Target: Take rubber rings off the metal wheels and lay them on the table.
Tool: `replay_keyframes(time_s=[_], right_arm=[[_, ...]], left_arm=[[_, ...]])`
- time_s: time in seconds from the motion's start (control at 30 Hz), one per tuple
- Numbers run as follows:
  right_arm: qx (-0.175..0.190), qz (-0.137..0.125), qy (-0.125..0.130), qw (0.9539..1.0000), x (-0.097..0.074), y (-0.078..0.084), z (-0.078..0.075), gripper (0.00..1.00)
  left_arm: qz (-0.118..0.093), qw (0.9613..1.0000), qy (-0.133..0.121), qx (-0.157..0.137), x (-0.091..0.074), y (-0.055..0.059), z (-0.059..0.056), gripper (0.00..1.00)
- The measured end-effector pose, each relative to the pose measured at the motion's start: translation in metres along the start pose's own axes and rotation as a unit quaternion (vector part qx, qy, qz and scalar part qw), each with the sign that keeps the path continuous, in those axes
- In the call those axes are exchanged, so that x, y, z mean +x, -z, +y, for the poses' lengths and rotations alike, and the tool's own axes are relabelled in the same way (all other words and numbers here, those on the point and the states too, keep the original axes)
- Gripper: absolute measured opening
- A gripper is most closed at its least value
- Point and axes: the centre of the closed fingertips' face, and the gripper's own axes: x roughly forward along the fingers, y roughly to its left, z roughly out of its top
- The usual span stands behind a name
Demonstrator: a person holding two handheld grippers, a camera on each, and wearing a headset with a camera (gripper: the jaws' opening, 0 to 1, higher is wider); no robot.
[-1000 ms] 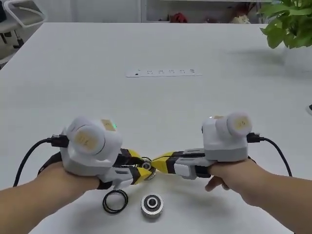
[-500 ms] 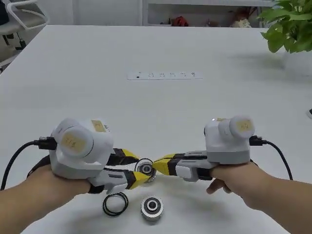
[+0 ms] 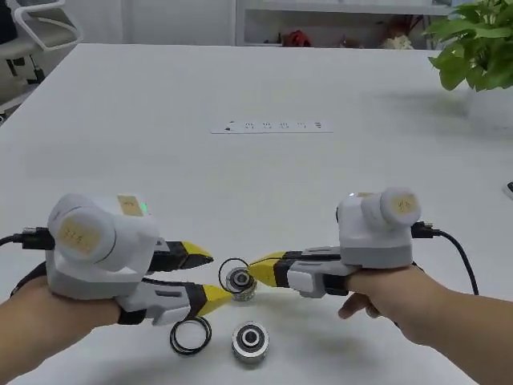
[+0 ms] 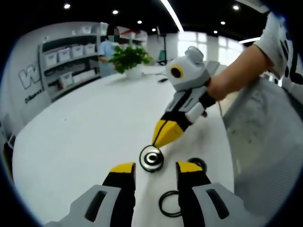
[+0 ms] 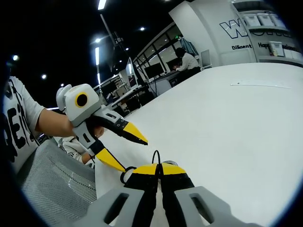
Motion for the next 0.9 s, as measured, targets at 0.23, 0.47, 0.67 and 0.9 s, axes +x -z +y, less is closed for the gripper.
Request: replay_keyframes(time_s=[0.23, 0.47, 0.67, 0.9], right_arm=[[0.003, -0.002, -0.007, 1.0000, 0.001, -0.003, 0.005, 0.00], [0.005, -0.003, -0.011, 0.9999, 0.002, -0.004, 0.009, 0.00], [0.005, 0.000, -0.019, 0.9998, 0.005, -0.003, 0.016, 0.00], [0.004, 0.007, -0.030, 0.9995, 0.008, 0.001, 0.026, 0.00]], left_arm=[[-0.013, 0.9999, 0.000, 0.000, -0.013, -0.004, -0.004, 0.37], [-0.018, 0.9998, -0.005, -0.008, -0.026, -0.002, -0.006, 0.40], [-0.027, 0.9996, -0.007, -0.012, -0.036, 0.000, -0.012, 0.41], [-0.025, 0.9996, -0.012, -0.009, -0.045, 0.005, -0.014, 0.41]])
